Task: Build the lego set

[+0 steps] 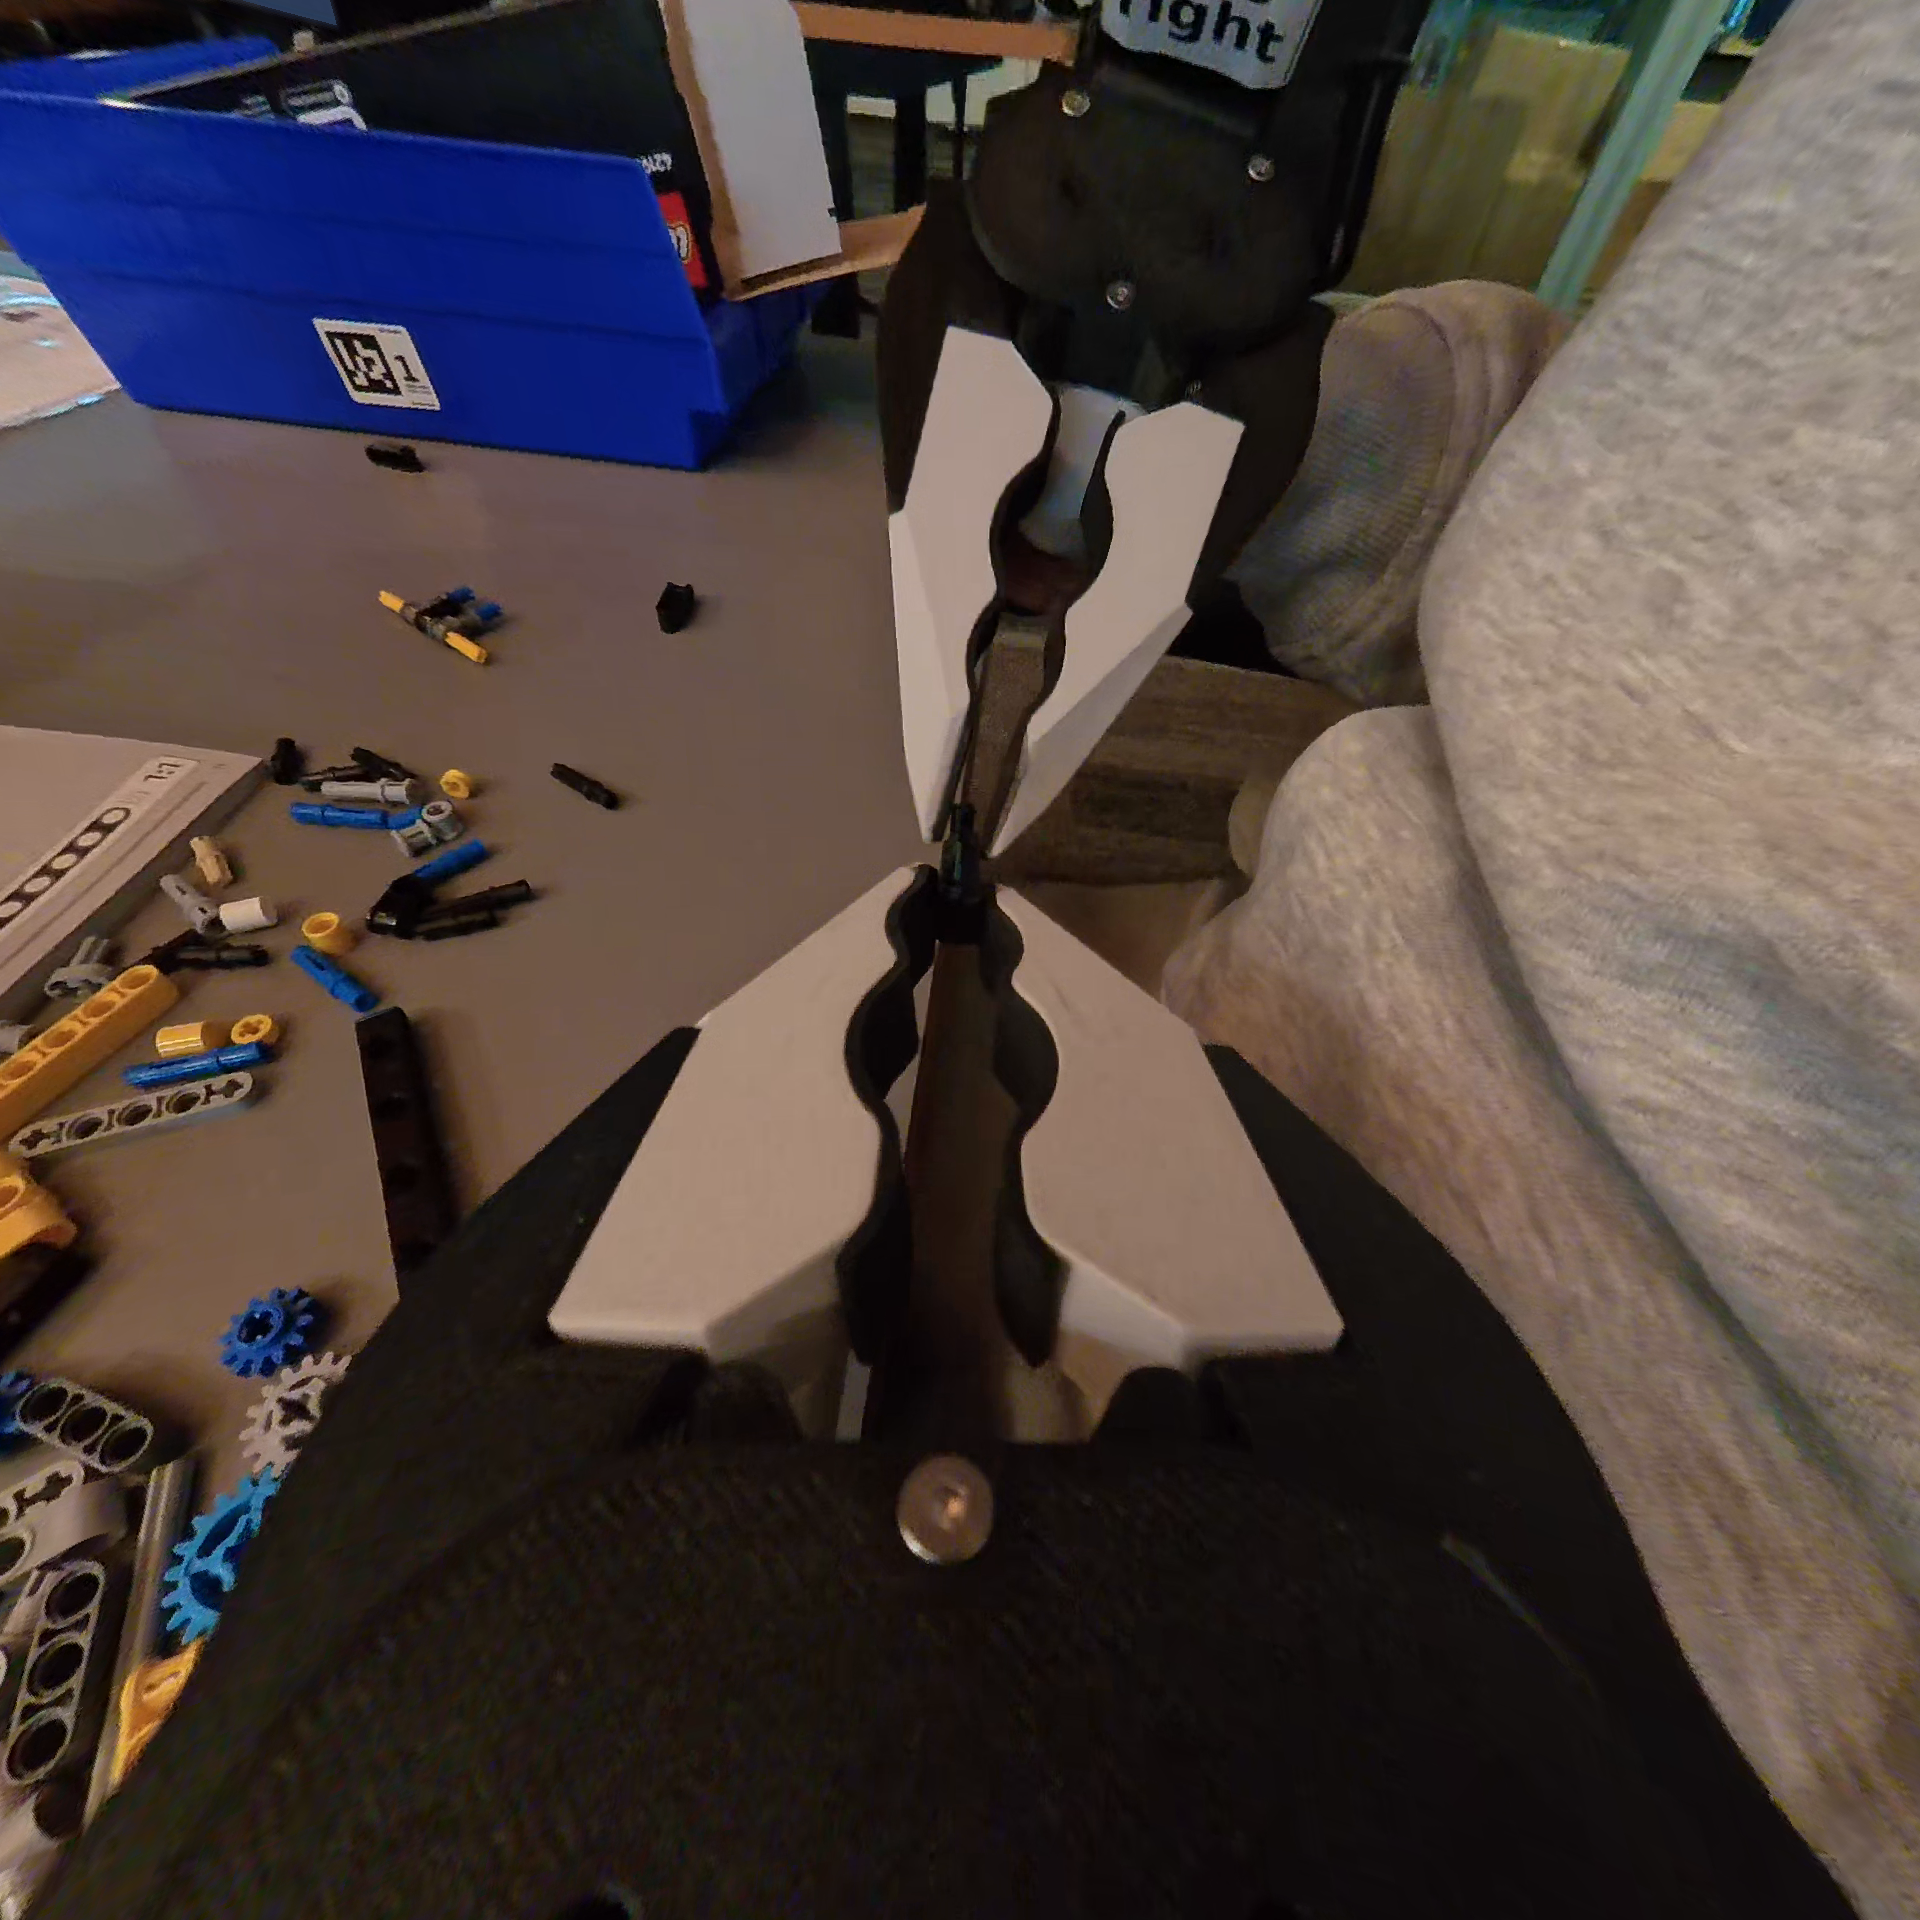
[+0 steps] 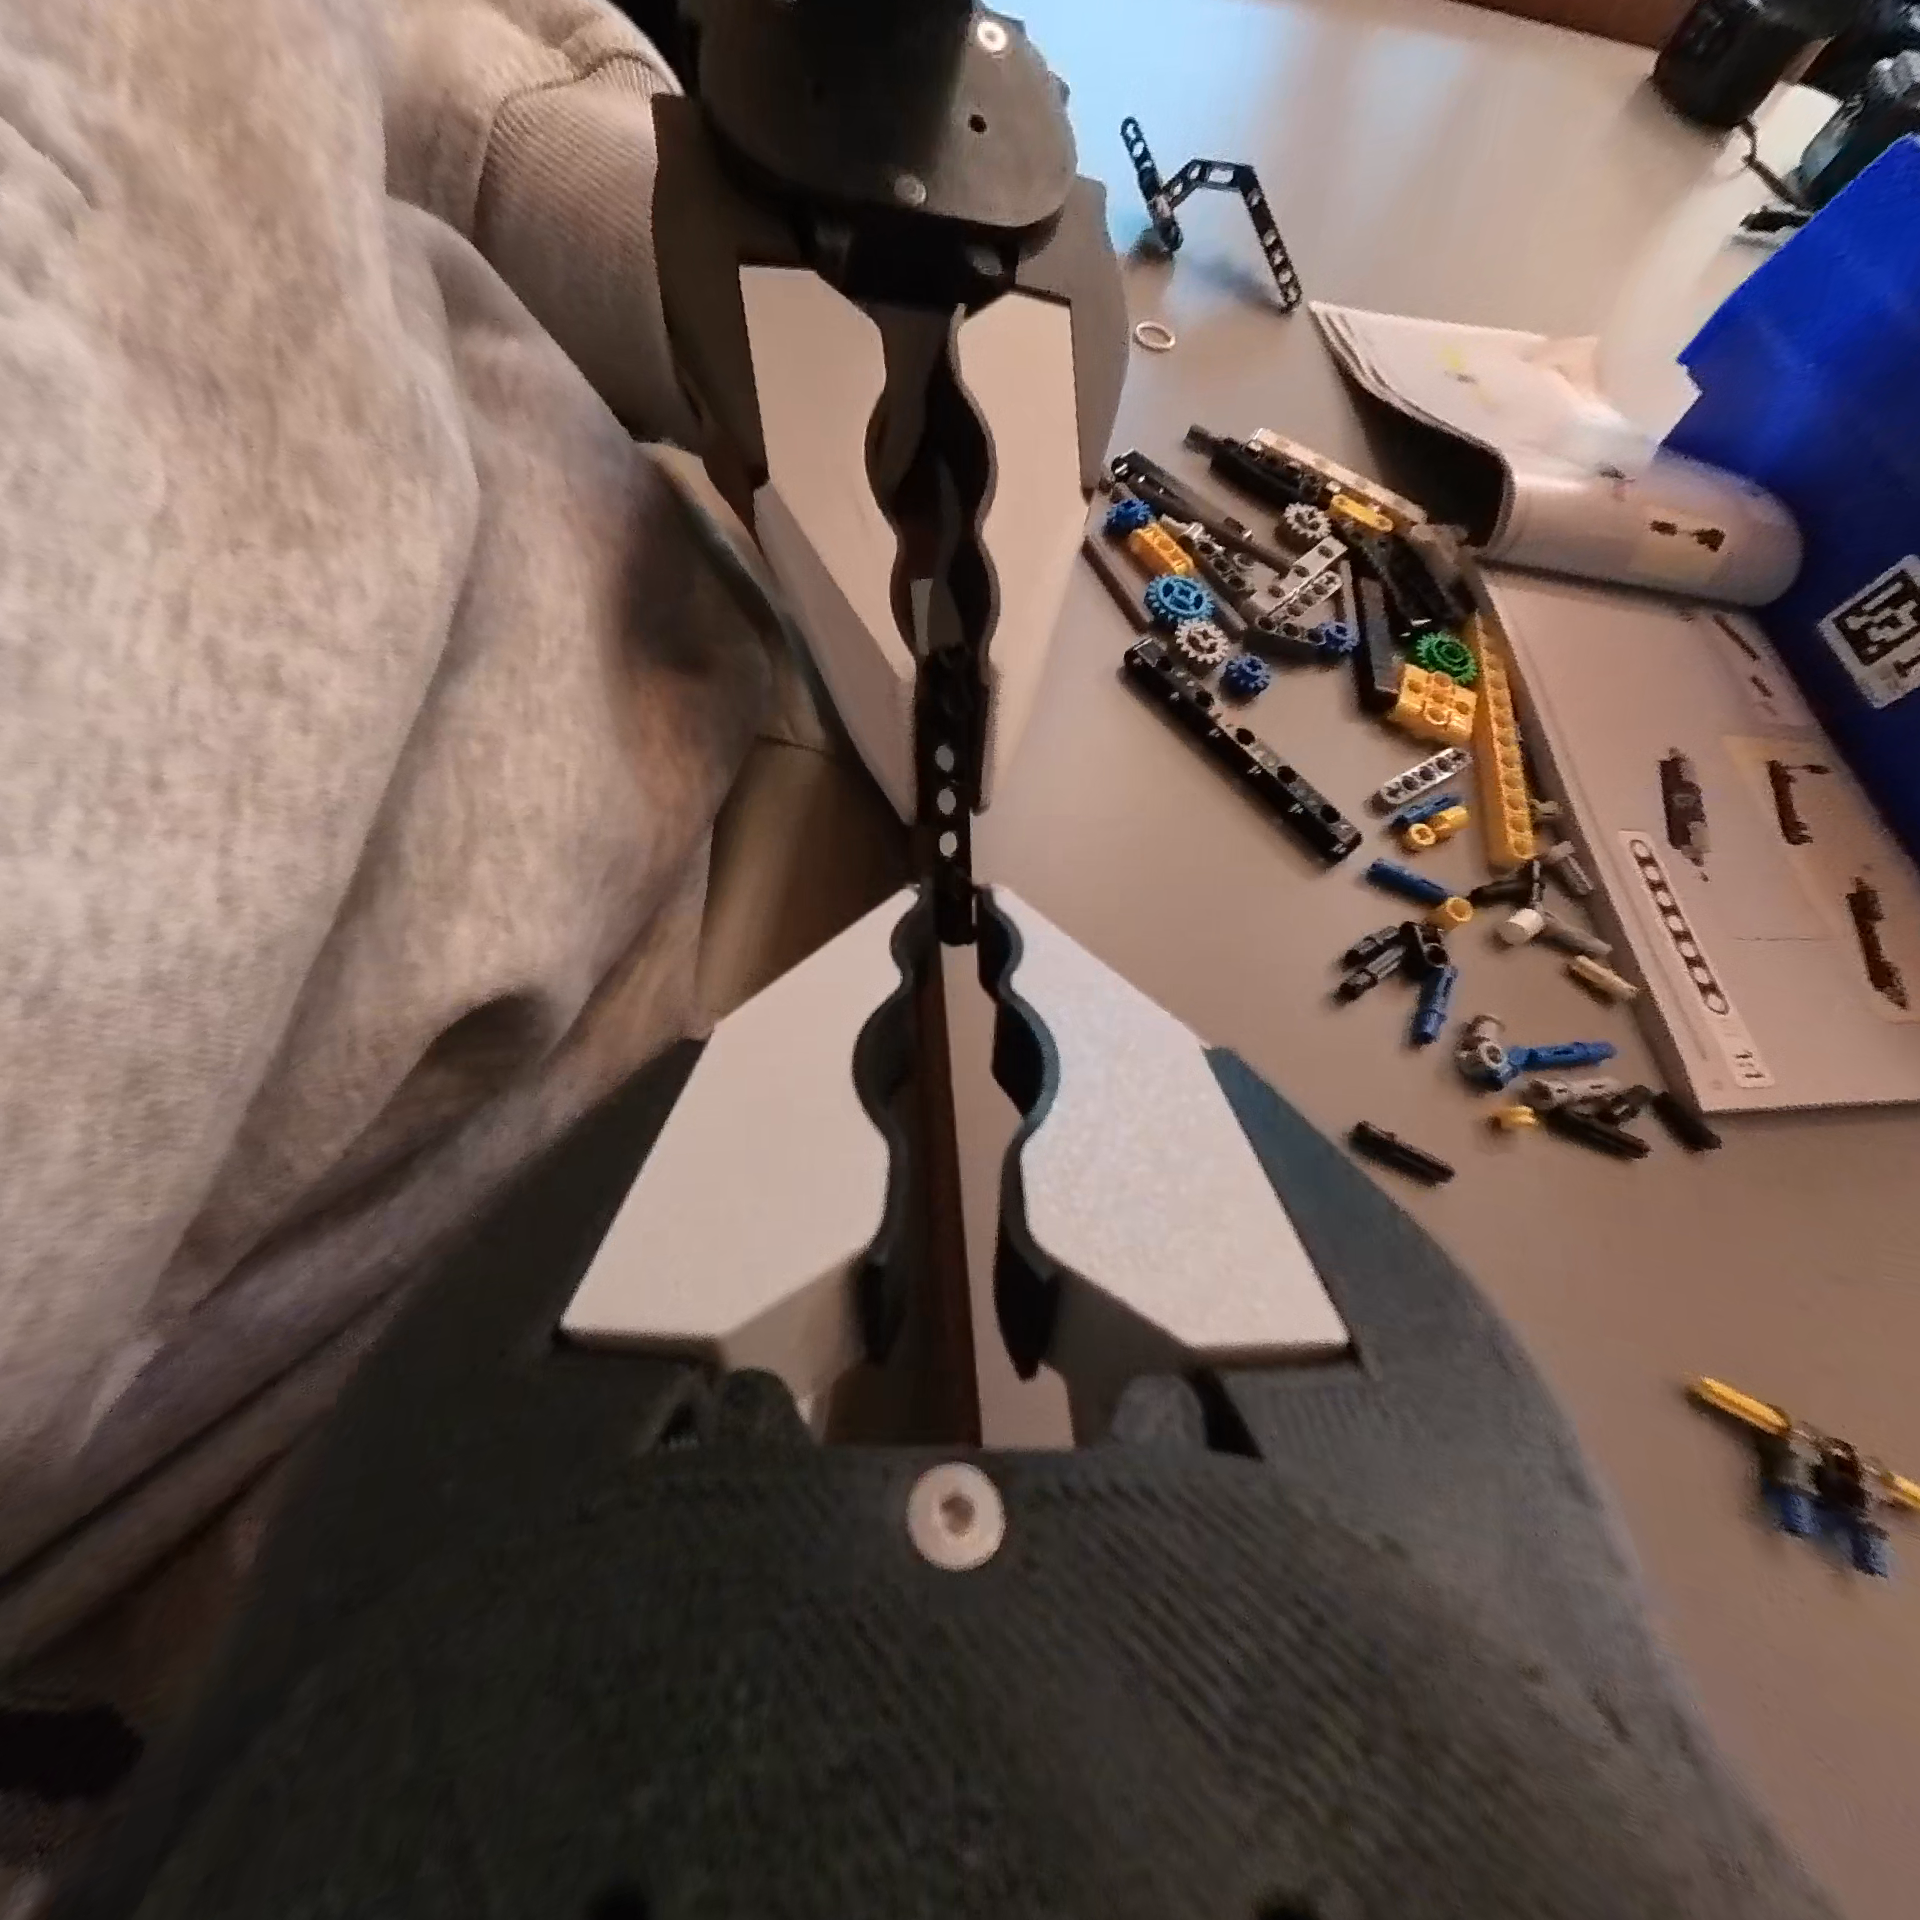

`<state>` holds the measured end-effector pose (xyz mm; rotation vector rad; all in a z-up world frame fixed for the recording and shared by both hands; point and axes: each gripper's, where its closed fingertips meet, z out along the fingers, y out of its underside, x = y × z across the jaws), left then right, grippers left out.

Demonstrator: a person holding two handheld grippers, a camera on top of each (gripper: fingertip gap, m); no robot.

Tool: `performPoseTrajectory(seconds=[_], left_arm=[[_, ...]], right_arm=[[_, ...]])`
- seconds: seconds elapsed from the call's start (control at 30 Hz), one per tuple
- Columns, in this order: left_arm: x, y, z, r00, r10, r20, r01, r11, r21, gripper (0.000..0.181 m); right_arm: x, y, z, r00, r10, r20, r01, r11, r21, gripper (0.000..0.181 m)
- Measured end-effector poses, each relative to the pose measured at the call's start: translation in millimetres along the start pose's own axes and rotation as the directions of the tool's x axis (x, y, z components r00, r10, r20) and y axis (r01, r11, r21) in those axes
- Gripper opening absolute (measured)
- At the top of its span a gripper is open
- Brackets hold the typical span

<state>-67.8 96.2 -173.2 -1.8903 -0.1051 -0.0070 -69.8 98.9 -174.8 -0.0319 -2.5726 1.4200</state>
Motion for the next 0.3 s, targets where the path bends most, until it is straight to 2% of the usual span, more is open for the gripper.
performPoseTrajectory(seconds=[0.3], left_arm=[[-0.4, 3.5, 2.3, 1.000, 0.008, 0.006, -0.008, 1.000, -0.027, 0.006]], right_arm=[[-0.7, 4.5, 1.7, 1.000, 0.009, 0.011, -0.009, 1.000, -0.011, 0.005]])
